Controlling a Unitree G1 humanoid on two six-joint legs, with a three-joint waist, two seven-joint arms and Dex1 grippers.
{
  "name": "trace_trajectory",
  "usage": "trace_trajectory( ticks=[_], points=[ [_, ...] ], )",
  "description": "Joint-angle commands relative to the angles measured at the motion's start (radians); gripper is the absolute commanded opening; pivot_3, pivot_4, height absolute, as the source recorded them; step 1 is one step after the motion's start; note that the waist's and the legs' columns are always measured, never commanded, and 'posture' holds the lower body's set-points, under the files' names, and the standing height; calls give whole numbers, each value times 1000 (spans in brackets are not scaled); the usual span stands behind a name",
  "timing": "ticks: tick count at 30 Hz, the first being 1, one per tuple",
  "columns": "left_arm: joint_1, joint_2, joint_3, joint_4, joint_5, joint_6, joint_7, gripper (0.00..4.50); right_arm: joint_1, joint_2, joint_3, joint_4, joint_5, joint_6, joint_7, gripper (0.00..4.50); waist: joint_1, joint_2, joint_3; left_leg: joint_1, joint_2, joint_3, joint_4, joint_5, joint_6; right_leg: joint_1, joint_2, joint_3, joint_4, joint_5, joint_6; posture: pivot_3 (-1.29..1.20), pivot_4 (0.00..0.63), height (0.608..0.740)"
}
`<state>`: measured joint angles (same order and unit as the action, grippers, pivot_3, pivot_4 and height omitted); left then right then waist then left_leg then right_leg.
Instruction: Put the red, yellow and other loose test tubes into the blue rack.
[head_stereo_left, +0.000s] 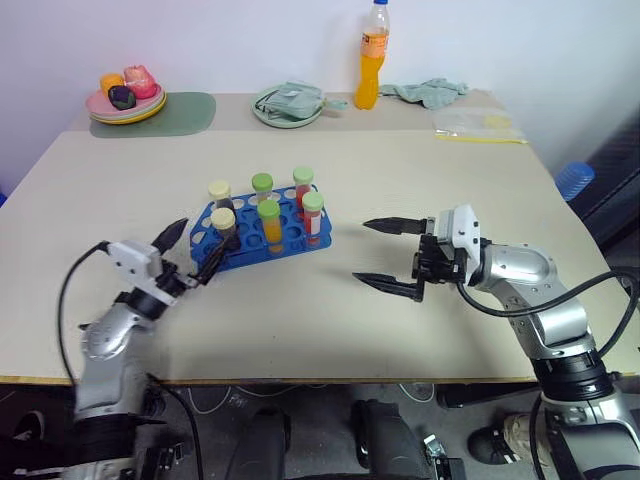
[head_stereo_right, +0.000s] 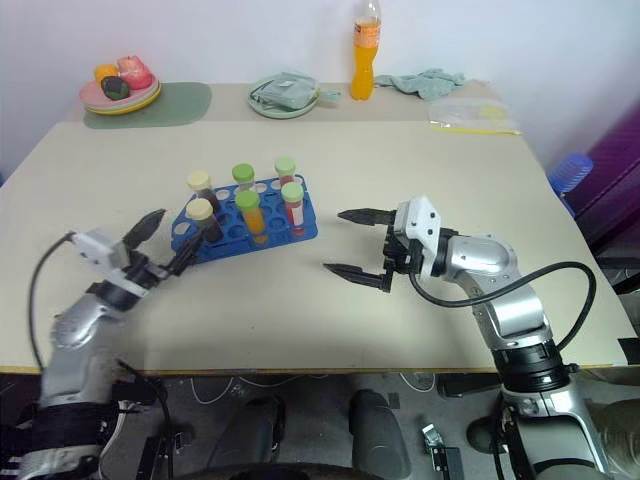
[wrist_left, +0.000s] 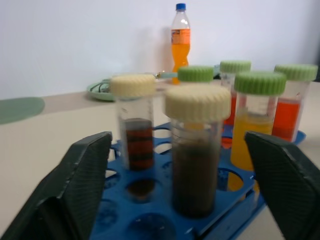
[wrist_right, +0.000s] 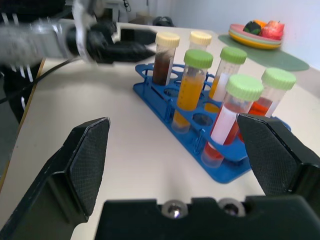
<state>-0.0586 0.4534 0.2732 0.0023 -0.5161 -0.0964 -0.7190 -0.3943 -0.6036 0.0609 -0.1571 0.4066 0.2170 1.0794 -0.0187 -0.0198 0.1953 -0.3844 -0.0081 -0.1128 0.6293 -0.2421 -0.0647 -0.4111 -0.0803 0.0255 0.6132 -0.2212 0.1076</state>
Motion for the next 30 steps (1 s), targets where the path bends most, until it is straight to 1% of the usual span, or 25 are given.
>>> trace_trajectory(
  ticks=[1, 5, 7, 10, 12, 15, 18, 22, 27, 30],
  points=[
    [63, 122, 99, -95, -145, 135, -115, 4440, 5, -35, -49, 14, 21, -22, 34, 4500, -1, 0, 0, 0, 0, 0, 0, 0, 0, 0, 0, 0, 0, 0, 0, 0, 150, 740],
    [105, 253, 183, -115, -237, 214, -259, 4440, 23, -64, -69, 33, 27, -28, 63, 4500, 5, 0, 0, -1, 0, 0, 0, 0, 0, 0, 0, 0, -1, -2, 3, 0, 150, 740],
    [109, 311, 222, -91, -290, 281, -327, 4440, 34, -81, -69, 18, 39, 7, 77, 4500, 5, 0, 0, -1, 0, 0, 0, 0, 0, -1, -1, 0, -1, -2, 3, 0, 150, 740],
    [116, 387, 217, -67, -285, 329, -430, 4440, 43, -84, -73, 16, 43, 30, 69, 4500, 1, 1, 1, -2, 0, 0, 0, 0, 0, -2, -1, 0, -1, -2, 3, 0, 150, 740],
    [119, 405, 195, -72, -257, 326, -467, 4440, 46, -83, -74, 22, 40, 26, 63, 4500, 0, 1, 1, -3, 0, 1, -1, 0, 0, -3, -1, 0, -1, -2, 2, 0, 150, 740],
    [107, 394, 175, -86, -251, 339, -480, 4440, 42, -90, -76, 26, 34, 24, 58, 4500, 0, 1, 1, -4, 1, 1, -1, 0, 0, -4, -1, 0, -1, -2, 2, 0, 150, 740],
    [96, 368, 128, -122, -266, 366, -499, 4440, 28, -116, -87, 37, 9, 16, 47, 4500, 1, 1, 1, -5, 1, 1, -1, 0, 0, -6, -1, 0, -1, -1, -1, 0, 150, 740],
    [66, 335, 92, -131, -241, 359, -487, 4440, 34, -142, -118, 59, 14, 9, 48, 4500, 5, 1, 1, -6, 1, 1, 0, 0, 0, -6, -1, 0, -1, -1, -1, 0, 150, 740],
    [49, 292, 71, -120, -215, 331, -486, 4440, 61, -162, -137, 27, 18, 36, 34, 4500, 2, 1, 1, -6, 1, 1, -1, 0, 0, -6, -1, 0, -1, -1, -1, 0, 150, 740],
    [16, 239, 89, -130, -271, 369, -432, 4440, 38, -166, -131, 31, 16, 48, 35, 4500, 0, 1, 1, -6, 1, 2, -1, 0, 0, -6, -1, 0, -1, 0, -1, 0, 150, 740]
  ],
)
